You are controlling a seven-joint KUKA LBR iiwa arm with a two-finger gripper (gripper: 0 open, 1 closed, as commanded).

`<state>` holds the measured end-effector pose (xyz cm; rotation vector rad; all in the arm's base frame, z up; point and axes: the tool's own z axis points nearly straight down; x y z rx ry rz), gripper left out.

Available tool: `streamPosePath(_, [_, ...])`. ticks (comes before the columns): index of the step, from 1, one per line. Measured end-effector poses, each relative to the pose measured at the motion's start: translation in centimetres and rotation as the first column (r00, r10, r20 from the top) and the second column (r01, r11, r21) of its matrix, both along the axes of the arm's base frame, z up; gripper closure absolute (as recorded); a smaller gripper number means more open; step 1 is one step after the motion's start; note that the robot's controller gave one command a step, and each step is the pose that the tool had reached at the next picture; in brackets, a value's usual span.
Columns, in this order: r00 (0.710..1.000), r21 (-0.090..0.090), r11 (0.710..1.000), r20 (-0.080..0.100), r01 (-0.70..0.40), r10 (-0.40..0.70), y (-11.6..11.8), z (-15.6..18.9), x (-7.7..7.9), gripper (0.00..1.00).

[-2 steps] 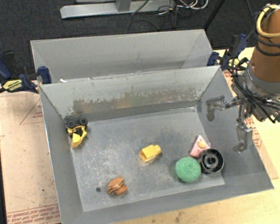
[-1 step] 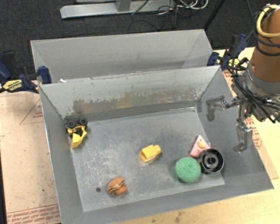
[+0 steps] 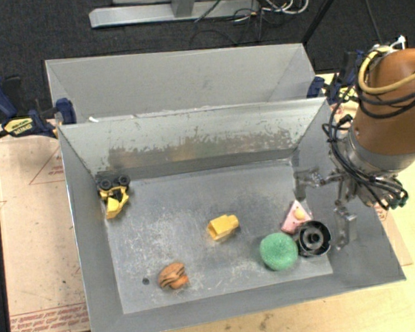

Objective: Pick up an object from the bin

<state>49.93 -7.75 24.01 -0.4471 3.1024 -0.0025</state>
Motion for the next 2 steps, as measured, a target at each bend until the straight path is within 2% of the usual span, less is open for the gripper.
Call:
streamPosePath(1, [0.996, 0.000, 0.996, -0.001, -0.093, 0.093, -1.2, -6.8, -0.3, 0.00])
streamPosePath(2, [0.986, 0.002, 0.986, -0.001, 0.168, -0.168, 2.1, -15.1, -0.2, 1.00])
